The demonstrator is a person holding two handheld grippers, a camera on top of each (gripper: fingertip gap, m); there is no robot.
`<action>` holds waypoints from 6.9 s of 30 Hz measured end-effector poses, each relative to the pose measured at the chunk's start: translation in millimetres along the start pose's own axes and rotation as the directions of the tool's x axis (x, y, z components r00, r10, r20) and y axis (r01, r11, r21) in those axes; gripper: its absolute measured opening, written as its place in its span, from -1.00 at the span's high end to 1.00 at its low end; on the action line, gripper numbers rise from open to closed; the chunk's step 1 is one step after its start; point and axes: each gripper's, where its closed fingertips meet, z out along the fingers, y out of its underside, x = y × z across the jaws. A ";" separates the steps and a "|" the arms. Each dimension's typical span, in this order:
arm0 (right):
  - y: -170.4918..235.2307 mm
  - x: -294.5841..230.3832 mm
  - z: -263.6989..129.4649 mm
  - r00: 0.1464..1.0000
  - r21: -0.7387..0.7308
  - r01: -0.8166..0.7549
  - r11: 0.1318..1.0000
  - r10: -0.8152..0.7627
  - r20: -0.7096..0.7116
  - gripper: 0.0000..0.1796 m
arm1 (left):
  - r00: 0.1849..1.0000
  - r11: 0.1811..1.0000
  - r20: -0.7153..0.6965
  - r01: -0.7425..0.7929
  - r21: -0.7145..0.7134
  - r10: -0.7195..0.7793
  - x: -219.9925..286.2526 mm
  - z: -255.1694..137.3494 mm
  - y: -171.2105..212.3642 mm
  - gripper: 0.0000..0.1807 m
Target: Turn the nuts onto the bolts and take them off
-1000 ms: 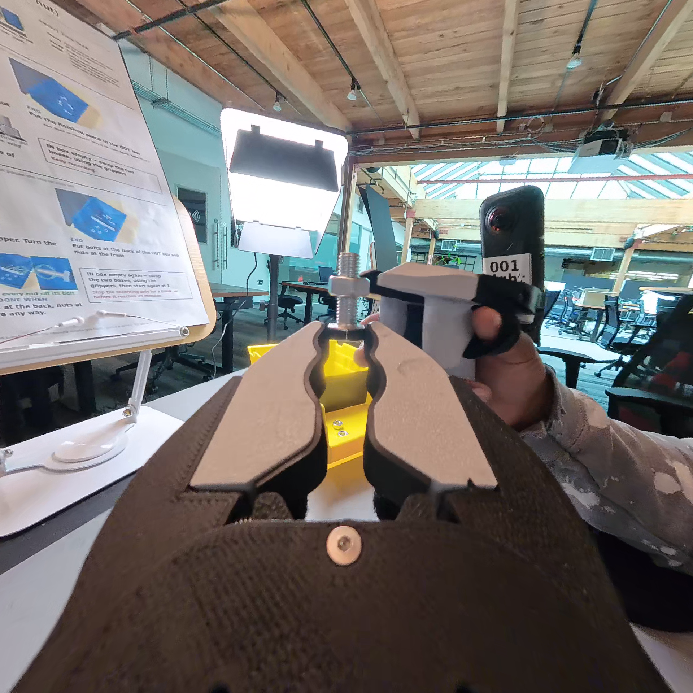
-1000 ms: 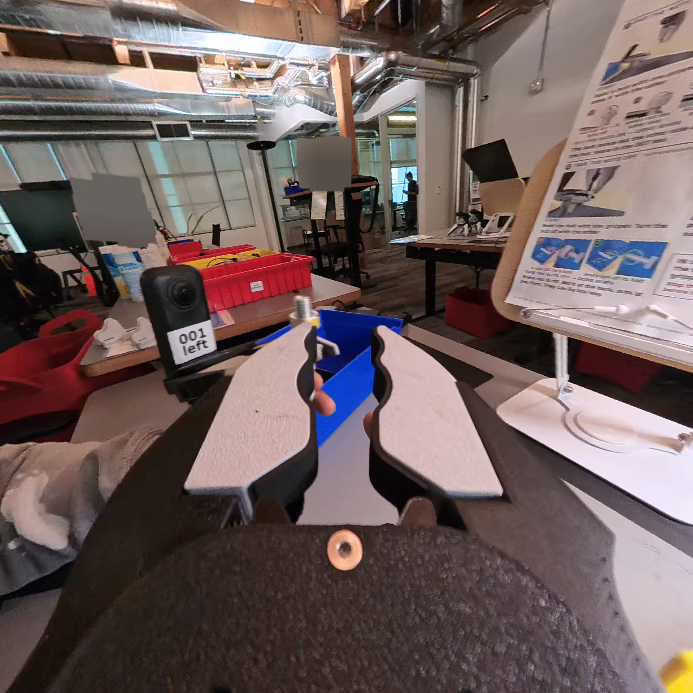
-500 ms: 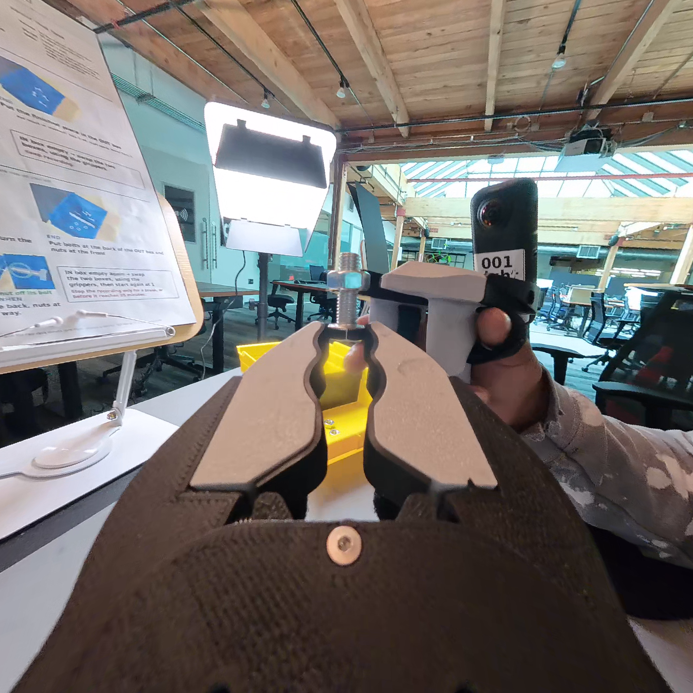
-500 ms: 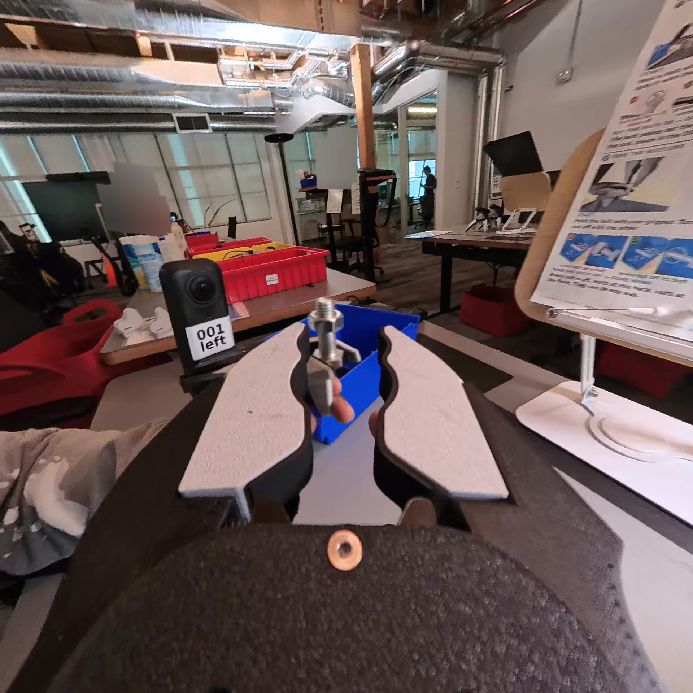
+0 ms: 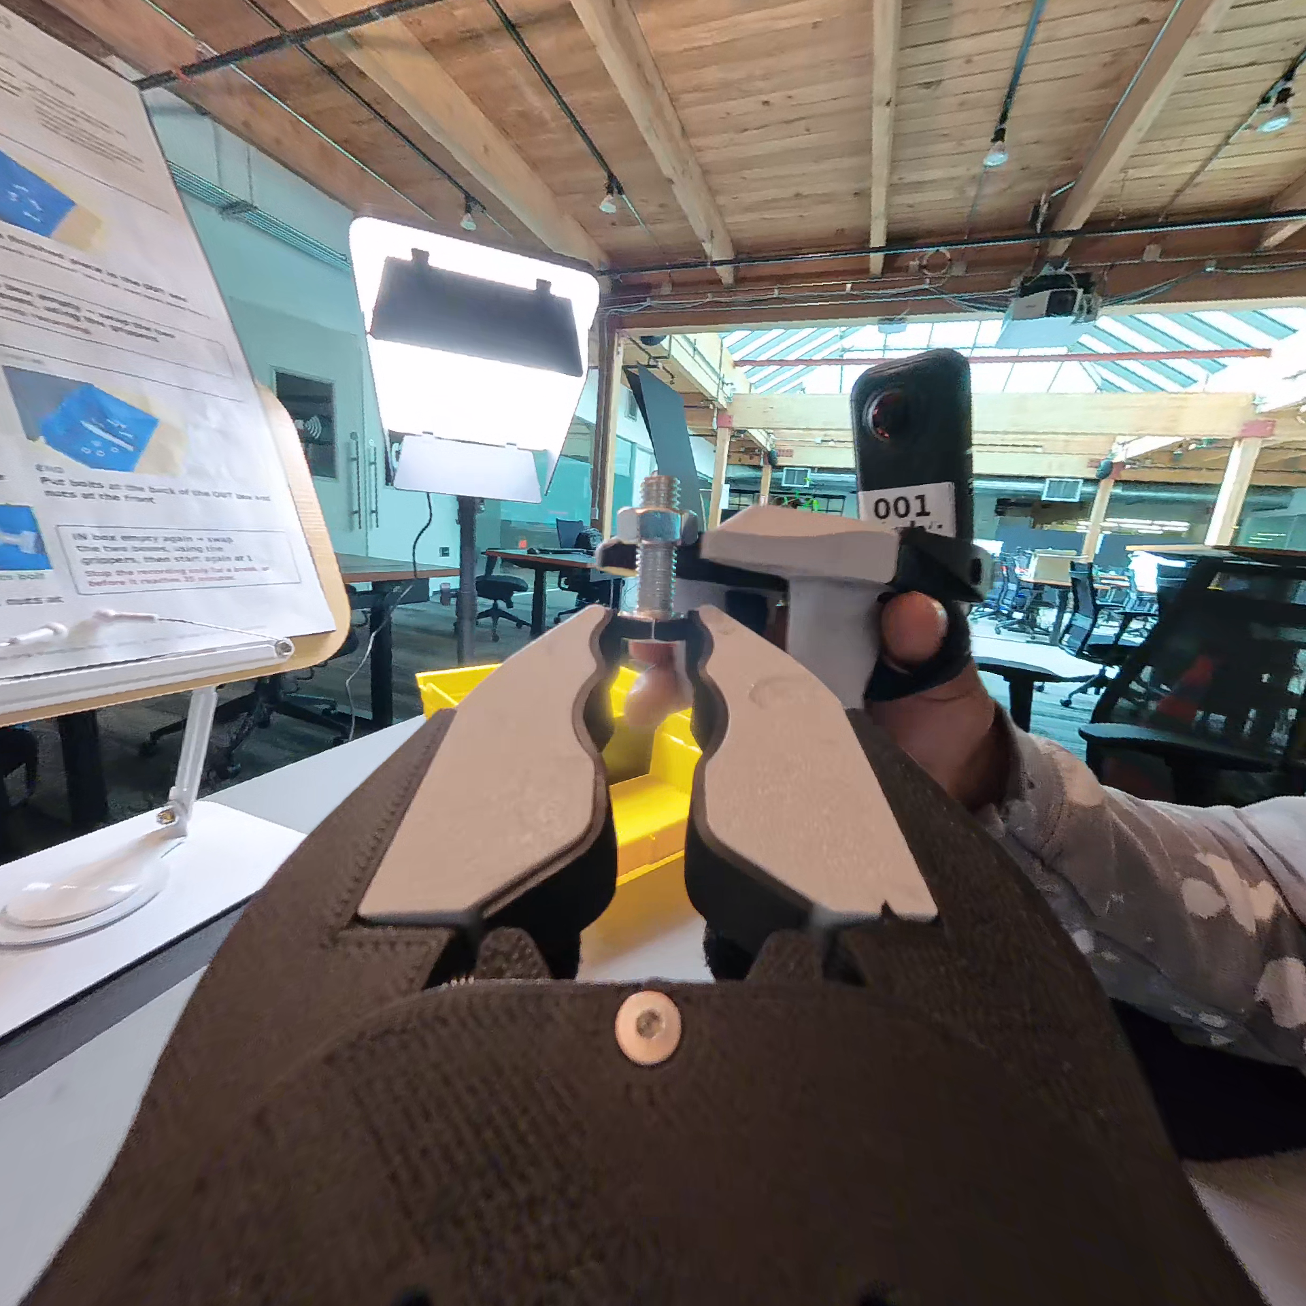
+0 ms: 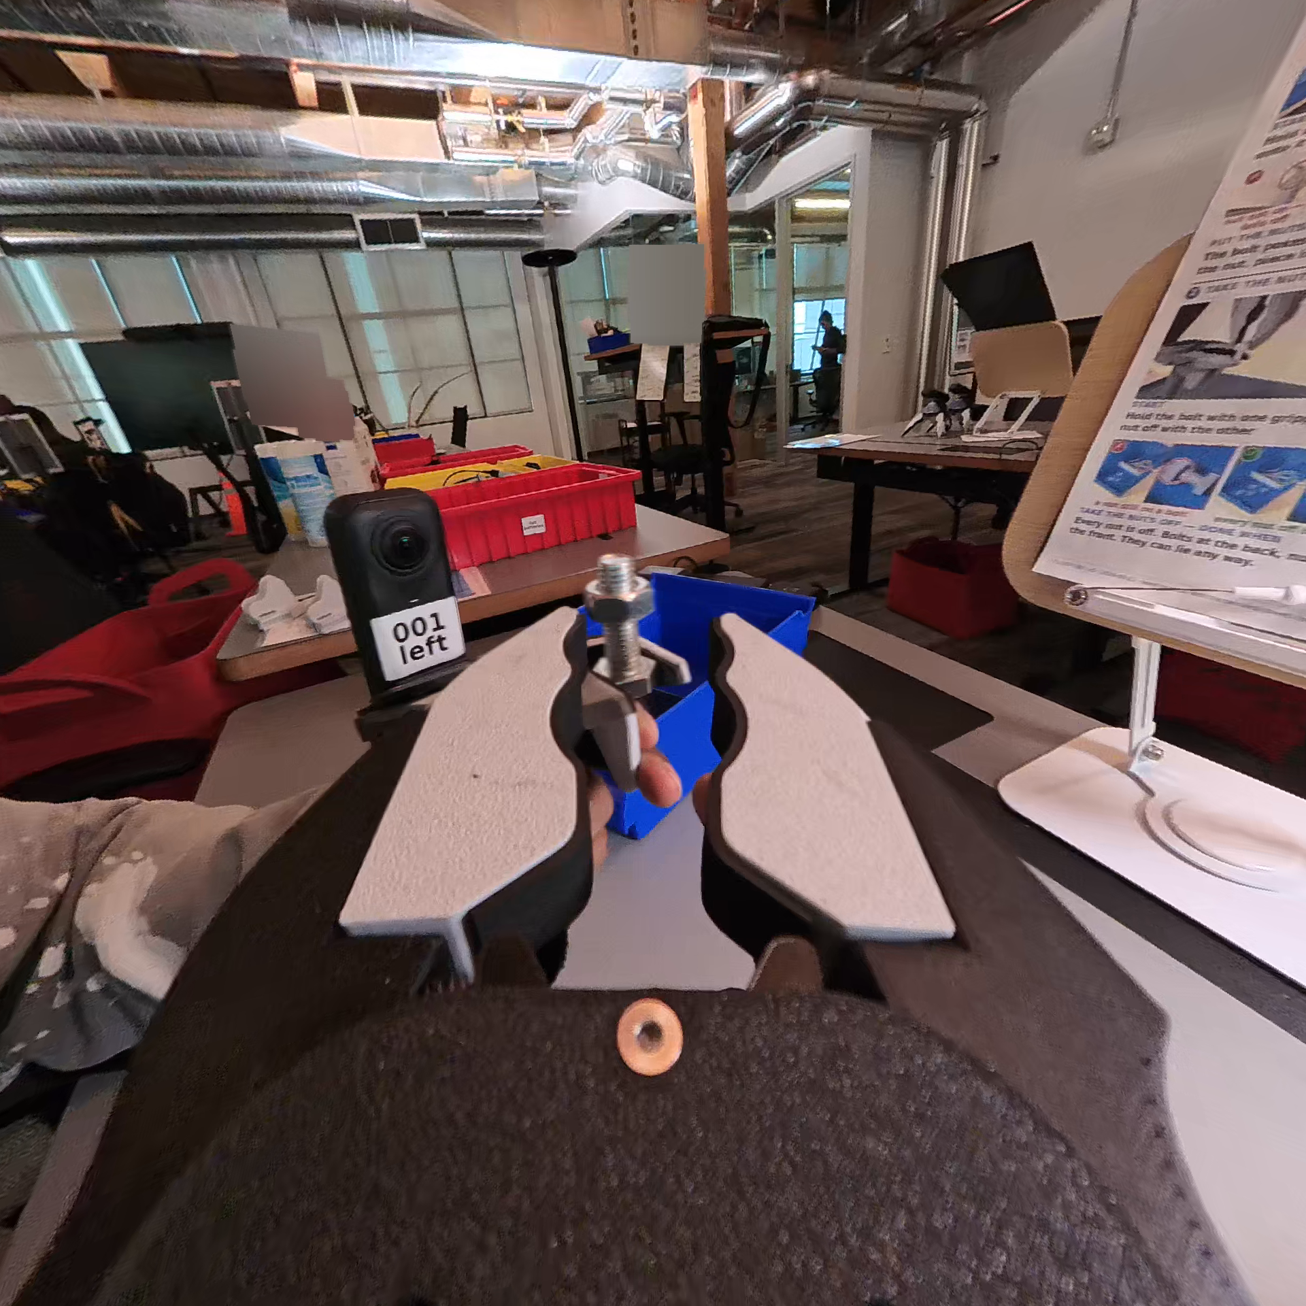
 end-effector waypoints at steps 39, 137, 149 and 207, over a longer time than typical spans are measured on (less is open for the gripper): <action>-15.1 9.3 -10.5 1.000 0.085 -0.021 0.996 0.021 -0.005 0.72 | 1.000 1.000 -0.009 0.004 0.020 -0.003 -2.0 -2.0 -3.7 0.79; -6.6 20.3 -19.5 0.997 0.065 0.018 0.998 -0.023 0.074 0.80 | 0.998 0.991 -0.064 0.018 -0.136 -0.027 0.9 2.4 14.3 0.80; -9.1 11.1 -19.1 0.992 0.066 -0.018 0.998 0.009 0.129 0.76 | 0.996 0.993 -0.089 0.004 -0.119 -0.015 6.5 2.8 10.8 0.79; 62.1 59.2 -7.3 0.995 0.160 -0.027 0.987 0.042 -0.088 0.79 | 0.960 0.974 0.227 0.194 -0.119 -0.164 -76.9 -23.7 61.4 0.80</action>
